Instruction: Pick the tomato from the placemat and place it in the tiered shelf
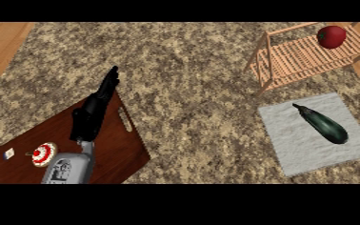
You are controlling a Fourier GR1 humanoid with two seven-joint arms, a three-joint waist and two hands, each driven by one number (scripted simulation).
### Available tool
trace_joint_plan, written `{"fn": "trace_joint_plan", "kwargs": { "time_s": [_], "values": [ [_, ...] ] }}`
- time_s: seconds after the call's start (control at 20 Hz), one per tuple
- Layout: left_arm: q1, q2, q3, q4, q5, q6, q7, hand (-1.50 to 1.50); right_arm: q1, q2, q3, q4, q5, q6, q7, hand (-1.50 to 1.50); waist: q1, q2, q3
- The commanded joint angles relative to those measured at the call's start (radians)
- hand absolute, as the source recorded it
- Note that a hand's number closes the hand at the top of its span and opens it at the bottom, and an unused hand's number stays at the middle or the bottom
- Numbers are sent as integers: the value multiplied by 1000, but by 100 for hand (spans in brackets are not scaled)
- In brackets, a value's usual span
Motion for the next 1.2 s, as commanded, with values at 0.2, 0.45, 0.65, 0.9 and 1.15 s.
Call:
{"fn": "trace_joint_plan", "kwargs": {
  "time_s": [0.2,0.45,0.65,0.9,1.15],
  "values": [
    [55,-8,-9,-26,-8,11,-7,0,-43,-144,-169,-8,-145,-1,145,-150,-6,-4,0],
    [37,6,2,-54,10,-7,18,0,-1,-320,-239,125,-183,92,226,-150,-4,0,0],
    [-21,22,30,-4,22,-16,25,0,109,-462,-284,224,-213,265,244,-150,-21,1,1],
    [29,-2,-8,-59,-13,15,40,0,267,-597,-345,368,-229,414,81,-150,-16,1,3],
    [0,1,4,-7,-2,1,4,0,350,-723,-404,555,-251,546,-59,-150,-12,7,4]
  ]
}}
